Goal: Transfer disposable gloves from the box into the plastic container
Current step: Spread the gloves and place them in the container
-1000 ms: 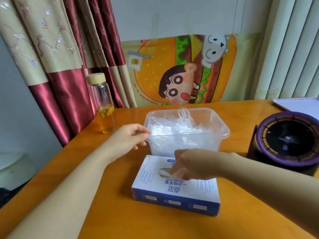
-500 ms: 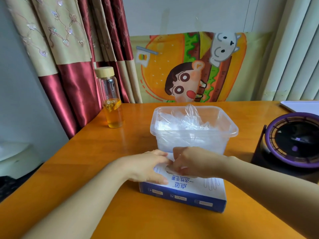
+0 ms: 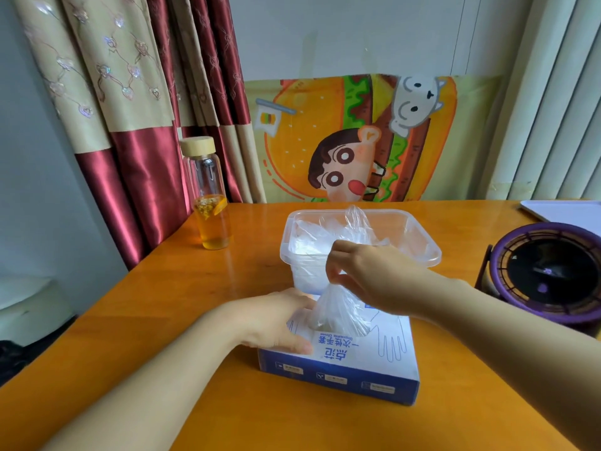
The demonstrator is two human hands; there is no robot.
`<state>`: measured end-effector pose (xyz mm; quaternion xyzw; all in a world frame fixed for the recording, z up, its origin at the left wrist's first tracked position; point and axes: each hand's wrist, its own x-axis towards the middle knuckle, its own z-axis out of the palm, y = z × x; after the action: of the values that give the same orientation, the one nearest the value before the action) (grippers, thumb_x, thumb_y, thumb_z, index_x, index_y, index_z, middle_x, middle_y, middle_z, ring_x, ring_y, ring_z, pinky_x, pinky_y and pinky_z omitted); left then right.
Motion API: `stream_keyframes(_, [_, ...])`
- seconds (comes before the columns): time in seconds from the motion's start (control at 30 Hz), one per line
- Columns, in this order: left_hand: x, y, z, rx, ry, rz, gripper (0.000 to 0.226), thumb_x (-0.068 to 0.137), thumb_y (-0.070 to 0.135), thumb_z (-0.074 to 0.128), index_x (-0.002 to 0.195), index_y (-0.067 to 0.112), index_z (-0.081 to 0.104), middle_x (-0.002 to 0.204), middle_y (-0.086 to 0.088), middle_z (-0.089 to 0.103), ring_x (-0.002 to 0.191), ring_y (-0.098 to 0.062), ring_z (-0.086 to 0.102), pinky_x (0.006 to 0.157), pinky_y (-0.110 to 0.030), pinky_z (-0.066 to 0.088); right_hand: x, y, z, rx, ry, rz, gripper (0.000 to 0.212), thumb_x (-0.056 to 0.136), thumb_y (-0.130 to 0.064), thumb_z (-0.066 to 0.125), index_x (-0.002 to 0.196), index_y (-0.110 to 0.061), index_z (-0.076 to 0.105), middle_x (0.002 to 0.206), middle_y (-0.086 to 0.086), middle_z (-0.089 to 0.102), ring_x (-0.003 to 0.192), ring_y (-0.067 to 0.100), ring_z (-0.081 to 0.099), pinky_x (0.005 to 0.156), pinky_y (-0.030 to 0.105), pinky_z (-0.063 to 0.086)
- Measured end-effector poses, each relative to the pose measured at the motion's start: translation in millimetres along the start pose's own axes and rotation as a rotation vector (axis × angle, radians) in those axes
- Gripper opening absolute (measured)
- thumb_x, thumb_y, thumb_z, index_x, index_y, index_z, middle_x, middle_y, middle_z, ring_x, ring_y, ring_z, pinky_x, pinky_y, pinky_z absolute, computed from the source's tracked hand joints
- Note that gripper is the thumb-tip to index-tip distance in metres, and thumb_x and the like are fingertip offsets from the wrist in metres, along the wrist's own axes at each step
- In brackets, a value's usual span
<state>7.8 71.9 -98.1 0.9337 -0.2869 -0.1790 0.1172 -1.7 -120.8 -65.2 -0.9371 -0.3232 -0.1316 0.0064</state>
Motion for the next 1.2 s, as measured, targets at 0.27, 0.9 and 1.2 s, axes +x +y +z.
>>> stream_keyframes(0.27, [2,-4,5,-0.055,0.011,-0.030,0.067,0.085,0.041,0.068,0.144,0.037,0.035,0.152,0.013,0.030,0.131,-0.015,0.038,0.102,-0.031,0.043,-22,-10,24,0.388,-0.172,0.246,0.056,0.081,-0.062,0.056,0.123,-0.026,0.049,0.120,-0.013,0.056,0.101,0.010,0.055,0.084,0.025,0.047])
stream_keyframes(0.9, [-4,-9,1,-0.279,0.139,-0.028,0.075,0.076,0.059,0.068,0.141,0.039,0.036,0.149,0.016,0.035,0.137,-0.008,0.035,0.110,-0.023,0.026,-6,-9,-18,1.015,0.431,0.463,0.041,0.096,-0.034,0.051,0.079,0.002,0.061,0.068,0.009,0.059,0.060,0.020,0.049,0.058,0.035,0.040])
stream_keyframes(1.2, [-6,13,-25,-1.076,0.499,0.160,0.084,0.066,0.040,0.084,0.139,0.033,0.041,0.135,0.007,0.056,0.124,-0.013,0.053,0.105,-0.043,0.043,-14,-16,1,1.805,0.119,0.684,0.023,0.098,-0.017,0.047,0.092,-0.004,0.065,0.076,0.008,0.068,0.075,0.019,0.062,0.070,0.033,0.056])
